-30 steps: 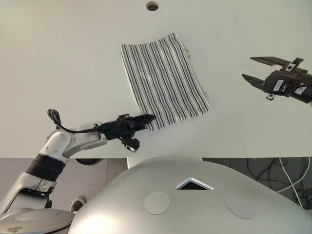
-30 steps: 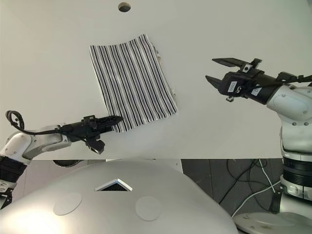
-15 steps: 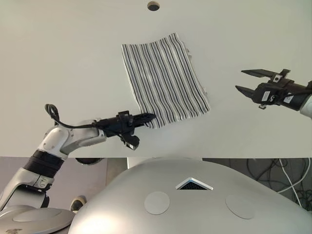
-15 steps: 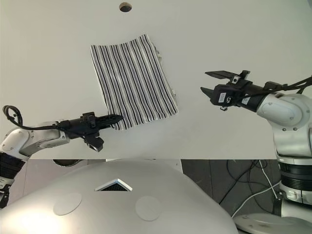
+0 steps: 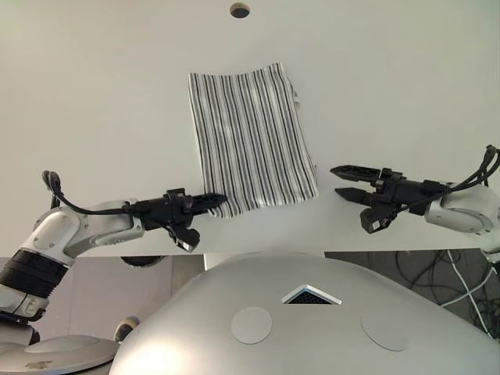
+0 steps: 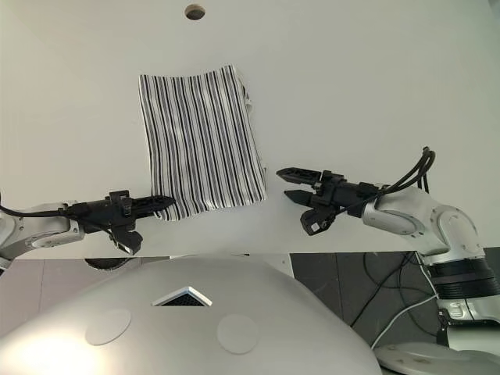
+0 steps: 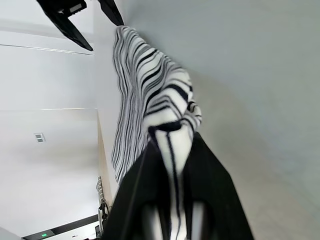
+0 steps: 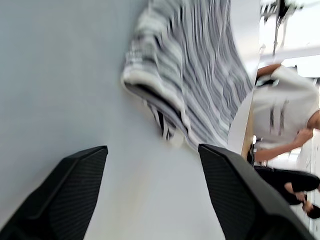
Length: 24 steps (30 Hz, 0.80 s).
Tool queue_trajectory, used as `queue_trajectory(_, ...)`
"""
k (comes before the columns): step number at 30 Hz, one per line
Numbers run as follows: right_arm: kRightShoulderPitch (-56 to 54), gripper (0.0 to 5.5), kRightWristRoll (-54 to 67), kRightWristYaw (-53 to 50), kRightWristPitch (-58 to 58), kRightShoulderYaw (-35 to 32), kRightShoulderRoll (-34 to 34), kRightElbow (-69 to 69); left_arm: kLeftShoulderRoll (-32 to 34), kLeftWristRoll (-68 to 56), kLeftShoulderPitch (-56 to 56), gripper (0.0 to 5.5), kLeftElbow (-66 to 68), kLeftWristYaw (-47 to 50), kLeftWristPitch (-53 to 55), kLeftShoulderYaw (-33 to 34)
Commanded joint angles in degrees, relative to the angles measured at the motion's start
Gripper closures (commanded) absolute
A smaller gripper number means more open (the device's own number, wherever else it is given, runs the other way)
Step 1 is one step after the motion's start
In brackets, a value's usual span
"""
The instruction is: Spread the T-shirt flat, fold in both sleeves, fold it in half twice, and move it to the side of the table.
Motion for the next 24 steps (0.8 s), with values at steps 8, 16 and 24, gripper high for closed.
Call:
queue_trajectory(8,-12.3,2.09,-6.1,1.8,-0.7,13.1,7.1,5.7,-0.7,9.5,1.4,5.34,4.2,-0.4,0.5,-4.1)
queue_trajectory(16,-17.3,2.09,-8.2,0.7,-0.3,17.0,7.4,11.4,-0.4,10.4,1.6,5.34,4.0,0.8,0.6,-3.9)
queue_trajectory(24,-17.9,2.3,-7.8,2.3,0.4,20.8,7.6,12.2,-0.1,10.5,1.9,5.34,3.4,1.5,0.8,-3.5)
